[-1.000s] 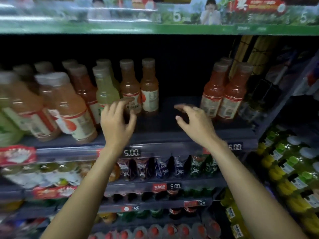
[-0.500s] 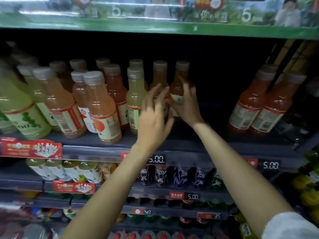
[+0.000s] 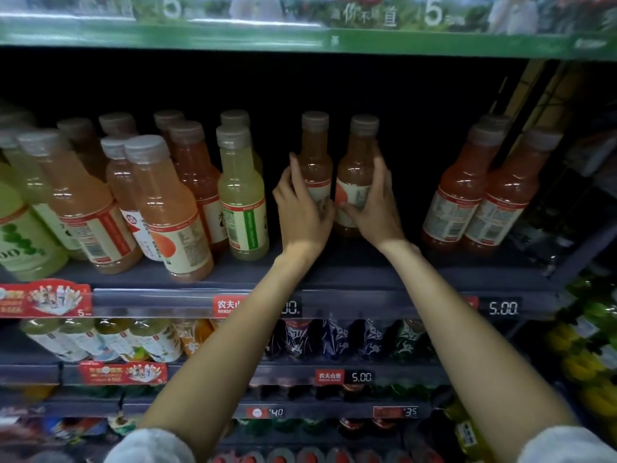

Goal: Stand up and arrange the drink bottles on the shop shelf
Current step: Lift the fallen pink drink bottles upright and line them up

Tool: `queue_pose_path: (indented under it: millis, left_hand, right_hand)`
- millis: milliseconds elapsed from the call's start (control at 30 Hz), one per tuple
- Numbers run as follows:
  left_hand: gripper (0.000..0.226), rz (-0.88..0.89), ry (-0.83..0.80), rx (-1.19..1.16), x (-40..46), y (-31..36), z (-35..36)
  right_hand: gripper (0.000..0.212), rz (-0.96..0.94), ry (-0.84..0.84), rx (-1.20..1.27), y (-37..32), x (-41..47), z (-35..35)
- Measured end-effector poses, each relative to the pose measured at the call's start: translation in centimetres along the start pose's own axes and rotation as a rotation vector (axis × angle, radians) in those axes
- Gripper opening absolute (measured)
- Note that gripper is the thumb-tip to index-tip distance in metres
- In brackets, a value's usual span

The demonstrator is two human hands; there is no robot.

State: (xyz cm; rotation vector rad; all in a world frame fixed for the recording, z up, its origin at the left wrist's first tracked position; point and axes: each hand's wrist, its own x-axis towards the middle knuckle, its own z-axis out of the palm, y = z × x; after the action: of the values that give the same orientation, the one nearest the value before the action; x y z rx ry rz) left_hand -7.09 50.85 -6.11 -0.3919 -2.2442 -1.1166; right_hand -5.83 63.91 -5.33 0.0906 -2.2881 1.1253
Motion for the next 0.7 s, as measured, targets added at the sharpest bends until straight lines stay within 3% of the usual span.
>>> queue_pose_path:
  millis: [133, 233, 467, 700]
  left_hand:
    - [0.106, -0.066, -0.114, -0.078, 0.3, -0.1, 1.0]
    - [0.099, -0.058, -0.19, -0.073, 0.6, -0.4, 1.4]
    - [0.09, -0.065, -0.204, -0.032, 0.8, 0.7, 2.4]
    - [0.089, -0.094, -0.298, 0.001, 1.2, 2.3, 1.7]
  right_hand:
    - [0.091, 0.137, 0.065, 0.064, 1.2, -1.1, -0.7]
    - [0.086, 0.189, 0.08, -0.001, 1.4, -0.9, -0.7]
    - [0.082, 0.26, 0.113, -0.095, 1.0, -0.1, -0.6]
    - [0.088, 0.247, -0.085, -0.109, 0.8, -2.0, -1.7]
